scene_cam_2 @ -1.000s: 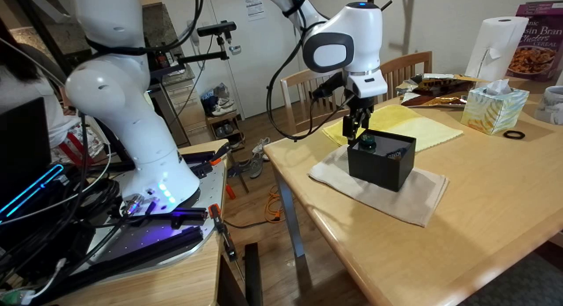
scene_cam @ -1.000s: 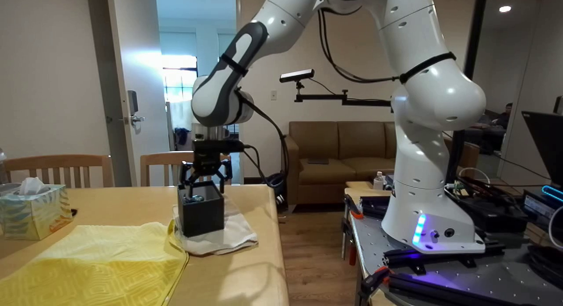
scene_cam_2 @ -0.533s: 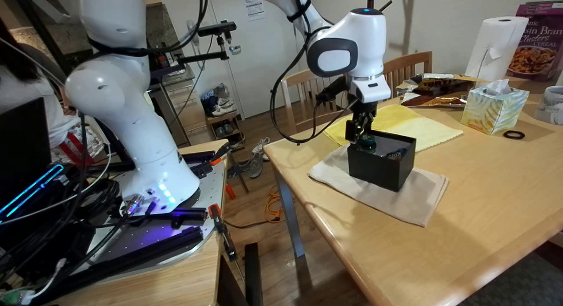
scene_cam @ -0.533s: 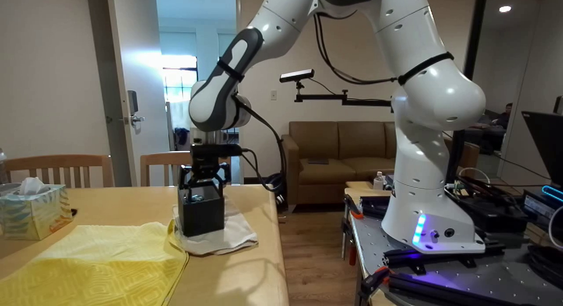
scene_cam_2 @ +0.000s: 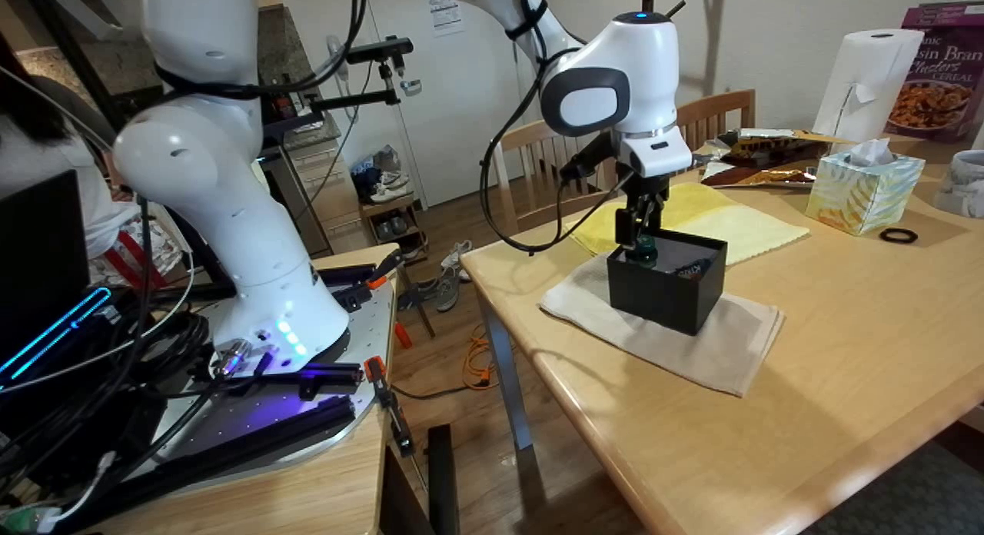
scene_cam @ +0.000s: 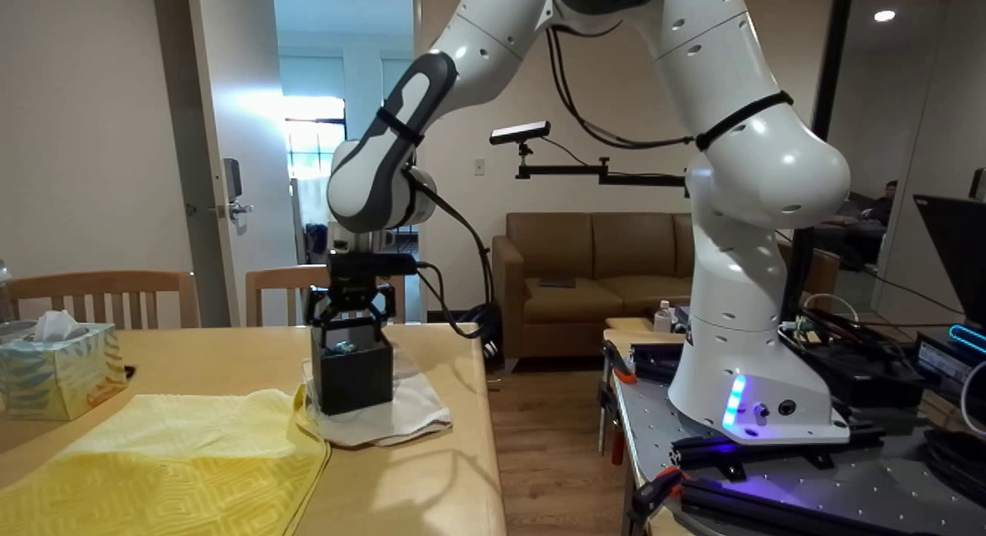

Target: Pick up the bottle in the black box and place it on the table

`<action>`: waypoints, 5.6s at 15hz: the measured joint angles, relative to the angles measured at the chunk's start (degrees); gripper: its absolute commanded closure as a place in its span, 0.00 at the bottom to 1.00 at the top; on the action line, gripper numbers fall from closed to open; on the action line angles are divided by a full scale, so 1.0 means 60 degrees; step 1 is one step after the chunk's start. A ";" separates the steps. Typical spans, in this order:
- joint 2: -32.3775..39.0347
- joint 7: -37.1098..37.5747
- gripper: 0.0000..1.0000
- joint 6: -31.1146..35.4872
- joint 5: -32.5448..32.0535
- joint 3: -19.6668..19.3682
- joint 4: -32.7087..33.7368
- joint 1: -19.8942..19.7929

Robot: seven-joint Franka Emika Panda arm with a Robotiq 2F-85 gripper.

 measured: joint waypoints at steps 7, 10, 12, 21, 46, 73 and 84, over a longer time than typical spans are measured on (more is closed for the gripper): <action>0.0203 0.0000 0.00 0.0004 0.0001 0.0019 0.0177 -0.0006; 0.0204 0.0000 0.00 0.0005 0.0033 0.0028 0.0182 -0.0048; 0.0204 0.0000 0.00 0.0005 0.0097 0.0100 0.0186 -0.0144; 0.0207 -0.0002 0.00 0.0004 0.0214 0.0255 0.0187 -0.0530; 0.0355 -0.0008 0.81 -0.0348 0.0209 0.0328 0.0382 -0.0564; -0.4196 0.1781 0.81 -0.1116 -0.0614 0.0935 -0.1994 -0.0126; -0.4029 0.3381 0.81 0.2151 0.2804 0.1899 -0.4658 0.0060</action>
